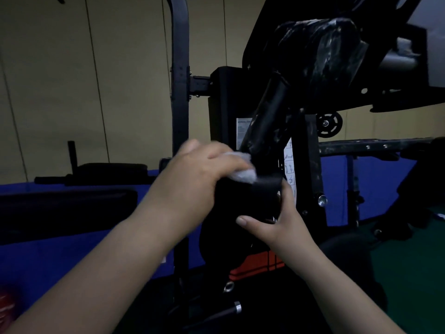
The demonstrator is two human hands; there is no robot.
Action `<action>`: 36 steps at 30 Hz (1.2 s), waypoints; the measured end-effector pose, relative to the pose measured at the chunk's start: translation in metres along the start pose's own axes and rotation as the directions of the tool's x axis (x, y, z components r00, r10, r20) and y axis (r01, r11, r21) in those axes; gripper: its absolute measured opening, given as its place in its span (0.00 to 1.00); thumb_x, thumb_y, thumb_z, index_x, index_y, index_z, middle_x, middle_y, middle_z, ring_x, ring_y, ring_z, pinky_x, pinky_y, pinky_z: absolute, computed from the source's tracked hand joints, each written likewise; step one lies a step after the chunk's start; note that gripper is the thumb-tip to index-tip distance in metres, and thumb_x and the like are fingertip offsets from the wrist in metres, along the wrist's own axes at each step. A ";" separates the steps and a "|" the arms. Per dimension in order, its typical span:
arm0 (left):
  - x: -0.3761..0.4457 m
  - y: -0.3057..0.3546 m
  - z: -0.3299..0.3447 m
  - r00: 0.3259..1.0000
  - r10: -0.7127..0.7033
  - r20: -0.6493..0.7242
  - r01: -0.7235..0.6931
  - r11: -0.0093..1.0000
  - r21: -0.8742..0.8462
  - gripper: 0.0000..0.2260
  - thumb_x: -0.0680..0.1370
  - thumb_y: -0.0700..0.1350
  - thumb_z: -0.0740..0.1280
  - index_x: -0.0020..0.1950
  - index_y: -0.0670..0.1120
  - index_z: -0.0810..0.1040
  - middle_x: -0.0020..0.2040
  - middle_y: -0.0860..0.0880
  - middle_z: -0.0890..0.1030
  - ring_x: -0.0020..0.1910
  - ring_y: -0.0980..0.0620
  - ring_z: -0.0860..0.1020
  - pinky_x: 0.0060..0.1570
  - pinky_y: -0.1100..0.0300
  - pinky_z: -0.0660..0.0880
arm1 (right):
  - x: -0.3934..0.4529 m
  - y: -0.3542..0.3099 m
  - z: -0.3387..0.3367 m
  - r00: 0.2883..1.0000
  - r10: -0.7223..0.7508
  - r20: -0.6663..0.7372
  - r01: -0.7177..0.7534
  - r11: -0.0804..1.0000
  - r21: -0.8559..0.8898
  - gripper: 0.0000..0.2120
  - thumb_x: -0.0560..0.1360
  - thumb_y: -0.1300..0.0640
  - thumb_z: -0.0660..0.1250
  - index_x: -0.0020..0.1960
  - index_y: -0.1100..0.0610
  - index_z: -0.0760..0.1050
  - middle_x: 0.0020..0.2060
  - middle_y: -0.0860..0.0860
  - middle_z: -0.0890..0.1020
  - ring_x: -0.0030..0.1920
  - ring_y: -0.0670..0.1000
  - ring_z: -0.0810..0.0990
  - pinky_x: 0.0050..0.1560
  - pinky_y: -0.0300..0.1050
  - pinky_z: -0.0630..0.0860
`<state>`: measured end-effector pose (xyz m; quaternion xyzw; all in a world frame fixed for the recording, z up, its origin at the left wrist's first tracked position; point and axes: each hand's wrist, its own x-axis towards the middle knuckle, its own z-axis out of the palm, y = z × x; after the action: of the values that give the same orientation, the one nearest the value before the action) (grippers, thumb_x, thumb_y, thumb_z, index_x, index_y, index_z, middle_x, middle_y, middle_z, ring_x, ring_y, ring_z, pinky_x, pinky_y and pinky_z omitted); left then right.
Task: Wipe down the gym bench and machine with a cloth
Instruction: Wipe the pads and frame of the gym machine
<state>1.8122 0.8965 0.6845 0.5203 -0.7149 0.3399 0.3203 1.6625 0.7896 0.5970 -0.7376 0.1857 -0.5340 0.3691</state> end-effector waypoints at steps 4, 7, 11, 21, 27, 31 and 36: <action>-0.002 -0.009 -0.010 0.963 -0.213 -0.164 0.228 0.971 0.077 0.24 0.72 0.30 0.63 0.62 0.52 0.78 0.55 0.52 0.78 0.50 0.53 0.67 0.49 0.60 0.64 | 0.003 0.004 -0.002 1.000 0.009 0.018 -0.010 0.999 0.033 0.44 0.63 0.52 0.79 0.68 0.38 0.54 0.61 0.35 0.70 0.57 0.25 0.69 0.48 0.17 0.65; -0.009 0.021 -0.003 0.934 -0.293 -0.204 0.305 0.952 0.027 0.23 0.73 0.31 0.64 0.63 0.52 0.75 0.46 0.64 0.70 0.48 0.55 0.68 0.46 0.60 0.69 | 0.004 0.006 -0.003 1.000 -0.012 0.022 0.011 0.999 0.043 0.47 0.62 0.53 0.79 0.71 0.42 0.54 0.62 0.39 0.72 0.55 0.23 0.69 0.47 0.17 0.65; -0.018 0.054 0.019 0.973 -0.148 -0.177 0.157 0.987 0.035 0.17 0.70 0.35 0.60 0.54 0.48 0.78 0.52 0.52 0.78 0.49 0.50 0.72 0.46 0.57 0.72 | 0.007 0.010 -0.002 0.999 -0.040 0.022 0.038 0.997 0.073 0.47 0.61 0.58 0.80 0.70 0.45 0.55 0.57 0.39 0.74 0.52 0.25 0.72 0.45 0.20 0.68; -0.022 0.047 0.023 0.957 -0.167 -0.236 0.177 0.984 0.023 0.17 0.72 0.35 0.61 0.53 0.49 0.82 0.54 0.53 0.80 0.49 0.49 0.73 0.49 0.61 0.71 | 0.004 0.008 -0.003 0.999 -0.029 0.030 0.026 0.996 0.084 0.48 0.62 0.55 0.80 0.72 0.45 0.54 0.55 0.33 0.71 0.49 0.21 0.68 0.46 0.17 0.65; 0.000 0.059 0.009 0.813 -0.436 -0.386 0.339 0.893 -0.294 0.21 0.77 0.35 0.63 0.63 0.57 0.75 0.57 0.58 0.77 0.59 0.57 0.75 0.58 0.59 0.74 | 0.003 0.006 -0.006 0.998 -0.037 0.044 0.033 0.997 0.075 0.45 0.64 0.57 0.79 0.65 0.39 0.50 0.50 0.28 0.64 0.46 0.15 0.63 0.44 0.15 0.62; 0.028 0.067 0.016 0.907 -0.288 -0.306 0.243 0.954 -0.176 0.23 0.80 0.41 0.61 0.74 0.54 0.64 0.62 0.58 0.71 0.59 0.54 0.70 0.61 0.75 0.60 | 0.003 0.003 -0.007 0.998 -0.053 0.044 0.049 0.995 0.082 0.43 0.64 0.61 0.79 0.63 0.43 0.52 0.50 0.29 0.64 0.47 0.14 0.62 0.45 0.15 0.61; -0.002 0.020 0.018 0.973 -0.172 -0.154 0.196 0.967 0.161 0.23 0.75 0.38 0.54 0.70 0.46 0.70 0.59 0.45 0.79 0.50 0.43 0.74 0.51 0.68 0.61 | 0.004 0.005 -0.007 0.997 -0.041 0.059 0.035 0.995 0.091 0.43 0.63 0.57 0.80 0.62 0.37 0.53 0.51 0.30 0.67 0.49 0.17 0.65 0.46 0.17 0.64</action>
<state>1.7920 0.8873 0.6696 0.5857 -0.6067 0.4055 0.3528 1.6586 0.7810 0.5969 -0.7394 0.1360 -0.5263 0.3973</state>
